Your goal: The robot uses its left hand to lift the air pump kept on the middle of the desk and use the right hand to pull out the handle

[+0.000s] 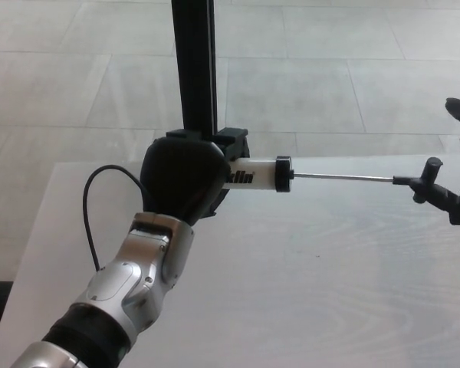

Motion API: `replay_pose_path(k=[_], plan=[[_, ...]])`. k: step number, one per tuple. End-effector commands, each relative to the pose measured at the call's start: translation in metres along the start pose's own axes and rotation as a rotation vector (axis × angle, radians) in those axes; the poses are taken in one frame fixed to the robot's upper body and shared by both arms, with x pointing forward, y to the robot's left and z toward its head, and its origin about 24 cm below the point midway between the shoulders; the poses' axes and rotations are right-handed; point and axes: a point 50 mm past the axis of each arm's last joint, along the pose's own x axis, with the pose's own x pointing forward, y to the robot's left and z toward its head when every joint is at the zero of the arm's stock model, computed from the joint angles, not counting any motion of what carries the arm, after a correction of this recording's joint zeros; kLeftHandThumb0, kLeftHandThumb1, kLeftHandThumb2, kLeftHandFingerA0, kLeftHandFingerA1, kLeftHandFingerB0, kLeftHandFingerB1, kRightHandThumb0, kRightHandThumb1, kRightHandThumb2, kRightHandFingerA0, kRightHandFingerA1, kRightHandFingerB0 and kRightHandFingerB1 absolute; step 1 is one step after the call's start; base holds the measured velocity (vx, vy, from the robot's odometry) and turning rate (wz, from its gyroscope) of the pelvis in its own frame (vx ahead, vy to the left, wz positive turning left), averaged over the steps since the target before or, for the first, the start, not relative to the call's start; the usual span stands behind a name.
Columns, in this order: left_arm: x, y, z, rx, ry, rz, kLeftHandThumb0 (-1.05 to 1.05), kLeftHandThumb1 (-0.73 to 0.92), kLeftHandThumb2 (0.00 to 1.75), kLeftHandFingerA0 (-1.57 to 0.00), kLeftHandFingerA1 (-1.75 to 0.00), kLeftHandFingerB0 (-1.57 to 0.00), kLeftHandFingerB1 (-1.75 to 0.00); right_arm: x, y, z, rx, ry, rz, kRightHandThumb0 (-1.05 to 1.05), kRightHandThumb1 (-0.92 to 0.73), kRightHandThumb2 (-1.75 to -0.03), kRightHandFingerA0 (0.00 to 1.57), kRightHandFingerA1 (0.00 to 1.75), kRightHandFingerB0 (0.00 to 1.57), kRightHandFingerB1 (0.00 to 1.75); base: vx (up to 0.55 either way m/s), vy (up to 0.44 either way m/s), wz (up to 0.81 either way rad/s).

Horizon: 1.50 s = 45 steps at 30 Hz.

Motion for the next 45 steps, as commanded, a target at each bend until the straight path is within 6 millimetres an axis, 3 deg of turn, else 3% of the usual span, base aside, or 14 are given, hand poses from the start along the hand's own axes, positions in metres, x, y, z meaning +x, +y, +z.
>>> replay_pose_path(k=[1,3,9,10,13,14,20,23,26,30,36,39,44,45], plan=[[-0.007,-0.009,-0.015,0.043,0.127,-0.142,-0.26,0.58,1.1,-1.16,-1.34,-0.88,-1.12,-0.009,-0.005,-0.018,0.002,0.103,0.257,-0.8,-0.42,-0.68,0.0,0.0,0.0,0.0,0.0,0.0,0.0],[-0.011,-0.016,-0.016,0.061,0.148,-0.197,-0.21,0.66,0.95,-0.87,-1.75,-0.74,-1.39,-0.009,-0.009,-0.021,0.0,0.13,0.255,-0.82,-0.43,-0.7,0.0,0.0,0.0,0.0,0.0,0.0,0.0],[-0.032,-0.039,-0.006,0.046,0.224,-0.487,-0.2,0.66,0.94,-0.85,-1.71,-0.76,-1.23,-0.009,-0.024,-0.03,0.134,0.175,0.122,-0.83,-0.46,-0.71,0.0,0.0,0.0,0.0,0.0,0.0,0.0],[-0.035,-0.042,-0.004,0.021,0.237,-0.53,-0.21,0.68,0.9,-0.81,-1.69,-0.74,-1.19,-0.009,-0.025,-0.03,0.132,0.18,0.102,-0.87,-0.51,-0.86,0.0,0.27,0.01,0.0,0.0,0.0,0.0],[-0.043,-0.05,0.0,-0.01,0.281,-0.623,-0.25,0.51,0.65,-1.03,-1.21,-1.03,-0.76,-0.006,-0.028,-0.031,0.154,0.184,0.027,-0.72,-0.52,-0.81,0.0,0.24,0.0,0.06,0.0,0.0,0.0],[-0.049,-0.058,0.003,-0.035,0.319,-0.676,-0.26,0.64,0.81,-0.83,-1.59,-0.77,-1.13,-0.005,-0.03,-0.031,0.21,0.191,-0.005,-0.63,-0.59,-0.75,0.0,0.0,0.09,0.18,0.0,0.0,0.0],[-0.065,-0.077,0.005,0.022,0.387,-0.839,-0.3,0.7,0.74,-0.67,-1.24,-0.53,-0.68,-0.003,-0.036,-0.03,0.302,0.187,-0.113,-0.42,-0.61,-0.68,0.0,0.04,0.16,0.34,0.0,0.0,0.0],[-0.07,-0.079,0.007,0.069,0.402,-0.883,-0.31,0.73,0.72,-0.63,-1.4,-0.41,-0.63,-0.003,-0.036,-0.029,0.301,0.18,-0.151,-0.41,-0.66,-0.6,0.08,0.45,0.31,0.35,0.0,0.0,0.0],[-0.072,-0.082,0.004,0.106,0.415,-0.936,-0.31,0.71,0.7,-0.68,-1.43,-0.45,-0.61,-0.002,-0.036,-0.027,0.299,0.157,-0.187,-0.36,-0.66,-0.6,0.18,0.44,0.35,0.37,0.0,0.0,0.0],[-0.073,-0.082,-0.005,0.173,0.436,-1.011,-0.41,0.79,0.63,-0.52,-0.87,-0.43,-0.57,-0.003,-0.034,-0.025,0.323,0.14,-0.211,-0.37,-0.64,-0.59,0.28,0.52,0.42,0.39,0.0,0.0,0.0],[-0.068,-0.074,-0.016,0.256,0.426,-1.151,-0.53,0.62,0.58,-0.52,-0.71,-0.53,-0.54,-0.002,-0.035,-0.024,0.341,0.128,-0.208,-0.39,-0.63,-0.59,0.27,0.51,0.38,0.37,0.0,0.0,0.0],[-0.063,-0.068,-0.021,0.235,0.418,-1.236,-0.65,0.4,0.79,-0.01,-0.54,-0.14,-0.49,-0.002,-0.035,-0.024,0.333,0.135,-0.194,-0.41,-0.63,-0.59,0.2,0.47,0.34,0.36,0.0,0.0,0.0],[-0.058,-0.054,-0.021,0.359,0.331,-1.205,-0.72,0.53,0.57,0.0,-0.24,-0.11,-0.33,-0.001,-0.034,-0.025,0.36,0.131,-0.184,-0.5,-0.48,-0.77,0.14,0.52,0.23,0.45,0.0,0.0,0.0],[-0.056,-0.053,-0.021,0.395,0.323,-1.206,-0.88,0.5,0.86,0.0,-0.11,-0.1,-0.3,-0.001,-0.034,-0.025,0.359,0.13,-0.183,-0.51,-0.49,-0.77,0.14,0.52,0.21,0.44,0.0,0.0,0.0]])
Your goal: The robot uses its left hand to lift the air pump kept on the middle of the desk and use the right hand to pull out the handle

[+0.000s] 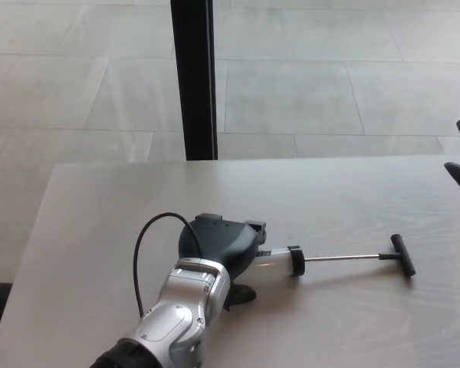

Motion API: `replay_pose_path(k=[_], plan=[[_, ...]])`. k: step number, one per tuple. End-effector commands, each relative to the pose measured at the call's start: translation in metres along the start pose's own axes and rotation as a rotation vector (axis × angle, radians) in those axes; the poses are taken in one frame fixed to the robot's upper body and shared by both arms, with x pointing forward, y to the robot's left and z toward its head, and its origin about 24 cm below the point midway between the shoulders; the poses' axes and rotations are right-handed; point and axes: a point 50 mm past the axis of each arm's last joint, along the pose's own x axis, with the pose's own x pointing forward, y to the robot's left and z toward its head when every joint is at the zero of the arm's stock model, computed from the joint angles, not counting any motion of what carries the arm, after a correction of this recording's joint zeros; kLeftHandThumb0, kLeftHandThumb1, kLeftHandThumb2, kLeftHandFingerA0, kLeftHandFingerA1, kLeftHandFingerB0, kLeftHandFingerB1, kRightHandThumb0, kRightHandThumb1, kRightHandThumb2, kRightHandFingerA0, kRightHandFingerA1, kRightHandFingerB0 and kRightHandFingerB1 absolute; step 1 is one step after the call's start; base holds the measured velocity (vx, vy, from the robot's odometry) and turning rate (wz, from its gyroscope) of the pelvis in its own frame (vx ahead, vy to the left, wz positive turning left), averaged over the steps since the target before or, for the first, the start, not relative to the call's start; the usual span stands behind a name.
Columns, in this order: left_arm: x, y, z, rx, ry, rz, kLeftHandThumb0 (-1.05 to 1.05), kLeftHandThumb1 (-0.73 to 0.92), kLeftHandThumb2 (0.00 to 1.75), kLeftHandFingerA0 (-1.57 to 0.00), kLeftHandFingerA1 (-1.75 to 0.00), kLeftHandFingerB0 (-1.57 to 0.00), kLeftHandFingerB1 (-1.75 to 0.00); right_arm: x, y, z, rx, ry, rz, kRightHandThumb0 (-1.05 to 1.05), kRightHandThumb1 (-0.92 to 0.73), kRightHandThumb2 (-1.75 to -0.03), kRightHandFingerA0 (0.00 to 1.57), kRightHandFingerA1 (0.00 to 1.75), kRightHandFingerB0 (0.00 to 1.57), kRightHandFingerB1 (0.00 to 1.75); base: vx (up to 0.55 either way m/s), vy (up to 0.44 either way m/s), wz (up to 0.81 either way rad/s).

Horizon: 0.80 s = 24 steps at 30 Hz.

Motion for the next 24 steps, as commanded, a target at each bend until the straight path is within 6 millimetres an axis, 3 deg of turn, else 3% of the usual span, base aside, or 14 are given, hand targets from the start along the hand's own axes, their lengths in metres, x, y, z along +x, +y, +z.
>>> replay_pose_path(k=[1,2,8,9,10,12,13,15,17,18,19,20,21,24], plan=[[-0.013,-0.009,-0.047,0.246,0.242,-0.517,-0.88,0.5,0.86,0.0,-0.11,-0.1,-0.3,0.003,-0.019,-0.005,0.177,0.034,-0.162,-0.51,-0.49,-0.77,0.14,0.52,0.21,0.44,0.0,0.0,0.0],[-0.013,-0.007,-0.047,0.243,0.246,-0.506,-0.91,0.51,0.85,0.0,-0.05,-0.06,-0.14,0.003,-0.019,-0.005,0.171,0.038,-0.165,-0.54,-0.49,-0.77,0.14,0.51,0.19,0.43,0.0,0.0,0.0],[-0.012,0.014,-0.053,0.182,0.221,-0.441,-0.86,0.38,0.75,0.0,0.0,-0.03,-0.08,0.004,-0.021,-0.005,0.178,0.047,-0.18,-0.54,-0.61,-0.59,0.16,0.45,0.24,0.32,0.0,0.0,0.0],[-0.012,0.02,-0.055,0.156,0.201,-0.402,-0.87,0.4,0.77,0.0,0.0,0.0,-0.05,0.004,-0.021,-0.005,0.183,0.045,-0.178,-0.6,-0.49,-0.78,0.14,0.51,0.17,0.41,0.0,0.0,0.0],[-0.013,0.027,-0.057,0.113,0.169,-0.345,-0.81,0.38,0.74,0.0,0.0,-0.02,-0.09,0.004,-0.022,-0.005,0.175,0.045,-0.179,-0.57,-0.62,-0.59,0.16,0.43,0.23,0.31,0.0,0.0,0.0],[-0.017,0.045,-0.061,-0.017,0.072,-0.216,-0.86,0.49,0.86,0.0,-0.13,0.0,0.0,0.003,-0.023,-0.005,0.174,0.044,-0.175,-0.64,-0.49,-0.8,0.1,0.5,0.14,0.41,0.0,0.0,0.0],[-0.021,0.056,-0.066,-0.178,0.0,-0.134,-0.9,0.53,0.89,0.0,-0.13,0.0,0.0,0.003,-0.024,-0.005,0.17,0.046,-0.172,-0.6,-0.63,-0.59,0.13,0.42,0.2,0.29,0.0,0.0,0.0],[-0.035,0.082,-0.086,-0.664,-0.16,0.067,-0.92,0.54,0.89,0.0,-0.14,0.0,0.0,0.002,-0.028,-0.005,0.16,0.046,-0.167,-0.67,-0.5,-0.81,0.09,0.5,0.12,0.4,0.0,0.0,0.0],[-0.045,0.094,-0.102,-0.969,-0.295,0.16,-0.93,0.53,0.87,0.0,-0.18,0.0,0.0,0.001,-0.033,-0.006,0.14,0.046,-0.166,-0.37,-0.39,-0.97,0.05,0.54,0.0,0.48,0.0,0.0,0.0],[-0.049,0.098,-0.114,-1.027,-0.267,0.196,-0.94,0.57,0.99,0.0,-0.2,-0.1,-0.11,-0.001,-0.037,-0.008,0.138,0.044,-0.166,-0.67,-0.66,-0.61,0.1,0.41,0.16,0.28,0.0,0.0,0.0],[-0.055,0.104,-0.13,-1.113,-0.228,0.249,-0.94,0.57,0.99,0.0,-0.2,-0.1,-0.11,-0.002,-0.042,-0.011,0.134,0.042,-0.165,-0.67,-0.66,-0.61,0.1,0.41,0.16,0.28,0.0,0.0,0.0],[-0.061,0.107,-0.142,-1.167,-0.218,0.279,-1.05,0.78,1.18,0.0,-0.25,0.0,-0.12,-0.003,-0.048,-0.014,0.136,0.046,-0.165,-0.74,-0.56,-0.95,0.03,0.4,0.03,0.26,0.0,0.0,0.0],[-0.075,0.113,-0.165,-1.27,-0.205,0.332,-0.93,0.63,1.01,0.0,-0.18,-0.01,-0.07,-0.004,-0.06,-0.019,0.135,0.052,-0.167,-0.73,-0.51,-0.9,0.08,0.49,0.05,0.38,0.0,0.0,0.0],[-0.106,0.106,-0.218,-1.389,-0.103,0.45,-0.8,0.63,0.99,0.0,-0.23,-0.01,-0.2,-0.018,-0.086,-0.036,0.167,0.093,-0.186,-0.9,-0.61,-0.96,0.01,0.44,0.12,0.34,0.0,0.0,0.0]])
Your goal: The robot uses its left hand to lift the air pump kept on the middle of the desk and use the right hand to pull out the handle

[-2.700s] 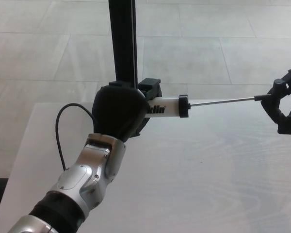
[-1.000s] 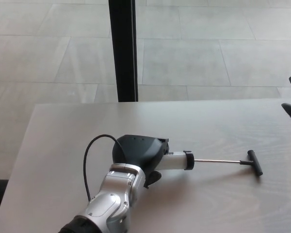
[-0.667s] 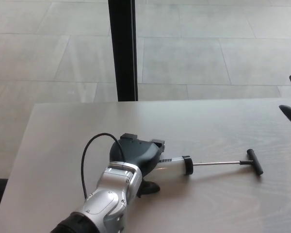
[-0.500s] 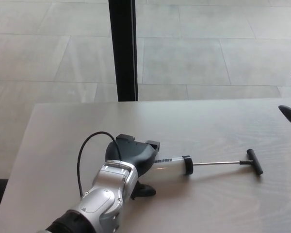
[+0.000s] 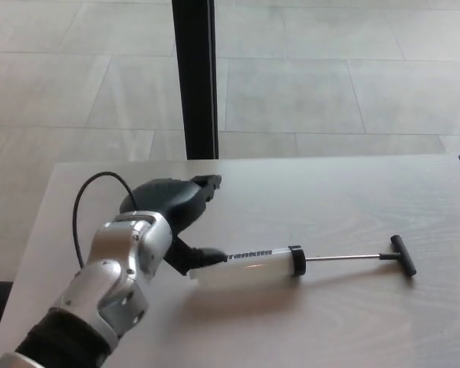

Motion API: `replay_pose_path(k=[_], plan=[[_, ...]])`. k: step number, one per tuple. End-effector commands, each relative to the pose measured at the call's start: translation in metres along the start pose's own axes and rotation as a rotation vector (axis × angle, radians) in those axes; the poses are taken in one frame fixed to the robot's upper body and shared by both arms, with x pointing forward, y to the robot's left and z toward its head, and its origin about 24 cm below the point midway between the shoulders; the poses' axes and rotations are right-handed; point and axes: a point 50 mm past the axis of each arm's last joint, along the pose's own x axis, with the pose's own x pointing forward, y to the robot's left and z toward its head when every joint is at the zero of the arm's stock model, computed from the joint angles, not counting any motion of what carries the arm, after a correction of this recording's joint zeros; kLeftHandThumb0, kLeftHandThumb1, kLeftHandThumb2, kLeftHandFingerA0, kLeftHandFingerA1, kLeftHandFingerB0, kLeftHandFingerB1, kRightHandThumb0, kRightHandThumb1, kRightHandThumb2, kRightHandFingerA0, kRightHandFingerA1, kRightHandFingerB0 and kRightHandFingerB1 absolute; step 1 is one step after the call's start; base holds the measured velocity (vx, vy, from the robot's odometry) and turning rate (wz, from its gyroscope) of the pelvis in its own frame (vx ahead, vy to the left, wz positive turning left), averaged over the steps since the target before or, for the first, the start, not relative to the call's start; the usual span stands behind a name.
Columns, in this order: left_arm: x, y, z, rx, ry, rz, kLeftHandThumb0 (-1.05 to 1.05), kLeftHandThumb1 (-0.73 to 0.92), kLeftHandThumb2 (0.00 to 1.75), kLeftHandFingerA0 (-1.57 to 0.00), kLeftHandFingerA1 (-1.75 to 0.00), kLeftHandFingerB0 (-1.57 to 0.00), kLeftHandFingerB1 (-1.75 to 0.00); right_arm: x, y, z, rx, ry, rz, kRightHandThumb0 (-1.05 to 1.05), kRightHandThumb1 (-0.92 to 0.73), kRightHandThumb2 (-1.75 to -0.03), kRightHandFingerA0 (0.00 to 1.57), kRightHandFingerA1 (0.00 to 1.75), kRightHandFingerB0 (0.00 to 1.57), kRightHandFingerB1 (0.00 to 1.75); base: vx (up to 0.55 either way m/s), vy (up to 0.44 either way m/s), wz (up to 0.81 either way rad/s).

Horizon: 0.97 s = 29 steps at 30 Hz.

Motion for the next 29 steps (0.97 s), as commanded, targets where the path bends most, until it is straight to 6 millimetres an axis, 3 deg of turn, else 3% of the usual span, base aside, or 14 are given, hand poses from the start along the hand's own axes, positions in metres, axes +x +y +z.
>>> replay_pose_path(k=[1,7,8,11,12,13,14,15,16,18,19,21,25,29], plan=[[-0.099,0.09,-0.166,-1.167,-0.132,0.452,-0.81,0.63,0.99,0.0,-0.28,-0.06,-0.25,-0.019,-0.097,-0.033,0.063,0.1,-0.166,-0.8,-0.6,-0.99,0.03,0.41,0.09,0.32,0.0,0.0,0.0],[-0.166,0.081,-0.251,-1.314,0.111,0.72,-0.75,0.58,0.96,-0.08,-0.56,-0.01,-0.42,-0.057,-0.182,-0.059,0.114,0.19,-0.413,-0.86,-0.61,-1.01,0.03,0.4,0.09,0.31,0.0,0.0,0.0],[-0.184,0.072,-0.267,-1.327,0.179,0.769,-0.74,0.62,1.01,-0.03,-0.55,-0.04,-0.33,-0.07,-0.202,-0.061,0.106,0.225,-0.495,-0.4,-0.38,-1.02,0.04,0.55,0.0,0.5,0.0,0.0,0.0],[-0.215,0.053,-0.29,-1.359,0.29,0.791,-0.8,0.6,0.99,-0.09,-0.57,0.0,-0.38,-0.094,-0.233,-0.067,0.111,0.248,-0.589,-0.4,-0.41,-1.04,0.04,0.55,0.0,0.51,0.0,0.0,0.0],[-0.229,0.043,-0.297,-1.385,0.329,0.856,-0.38,0.49,1.06,-0.04,-0.54,0.0,-0.5,-0.105,-0.242,-0.074,0.097,0.298,-0.645,-0.85,-0.78,-0.64,0.14,0.58,0.13,0.37,0.0,0.0,0.0],[-0.247,0.028,-0.308,-1.431,0.387,0.933,-0.72,0.74,0.62,-0.14,-0.5,-0.16,-0.35,-0.121,-0.255,-0.083,0.137,0.327,-0.719,-0.82,-0.75,-0.63,0.17,0.63,0.15,0.37,0.0,0.0,0.0],[-0.262,0.013,-0.315,-1.457,0.445,0.983,-0.73,0.76,0.63,-0.16,-0.49,-0.17,-0.35,-0.134,-0.264,-0.089,0.173,0.345,-0.772,-0.79,-0.76,-0.63,0.12,0.61,0.15,0.37,0.0,0.0,0.0],[-0.266,0.009,-0.317,-1.46,0.459,0.991,-0.73,0.76,0.63,-0.16,-0.49,-0.17,-0.35,-0.137,-0.265,-0.091,0.181,0.348,-0.782,-0.79,-0.76,-0.63,0.12,0.61,0.15,0.37,0.0,0.0,0.0],[-0.269,0.005,-0.319,-1.463,0.488,1.0,-0.76,0.59,0.94,-0.17,-0.55,-0.14,-0.46,-0.14,-0.267,-0.092,0.185,0.349,-0.794,-0.81,-0.58,-0.98,0.2,0.65,0.08,0.47,0.0,0.0,0.0],[-0.286,-0.02,-0.324,-1.471,0.595,1.049,-0.72,0.62,0.97,-0.19,-0.58,-0.11,-0.47,-0.159,-0.272,-0.103,0.232,0.363,-0.856,-0.76,-0.6,-0.95,0.12,0.61,0.05,0.47,0.0,0.0,0.0],[-0.291,-0.029,-0.325,-1.459,0.64,1.049,-0.71,0.83,0.65,-0.22,-0.53,-0.17,-0.35,-0.165,-0.272,-0.108,0.249,0.362,-0.876,-0.74,-0.77,-0.63,0.09,0.63,0.1,0.41,0.0,0.0,0.0],[-0.302,-0.054,-0.325,-1.497,0.717,1.1,-0.71,0.63,0.97,-0.2,-0.59,-0.17,-0.49,-0.175,-0.268,-0.123,0.25,0.387,-0.935,-0.78,-0.79,-0.64,0.17,0.61,0.13,0.4,0.0,0.0,0.0],[-0.313,-0.081,-0.325,-1.539,0.802,1.103,-0.7,0.79,0.63,-0.21,-0.55,-0.17,-0.39,-0.185,-0.26,-0.14,0.313,0.387,-1.009,-0.77,-0.58,-0.97,0.24,0.67,0.11,0.49,0.0,0.0,0.0],[-0.325,-0.103,-0.324,-1.572,0.901,1.137,-0.68,0.75,0.62,-0.29,-0.57,-0.27,-0.42,-0.192,-0.254,-0.152,0.345,0.392,-1.045,-0.76,-0.6,-0.97,0.19,0.62,0.1,0.49,0.0,0.0,0.0]])
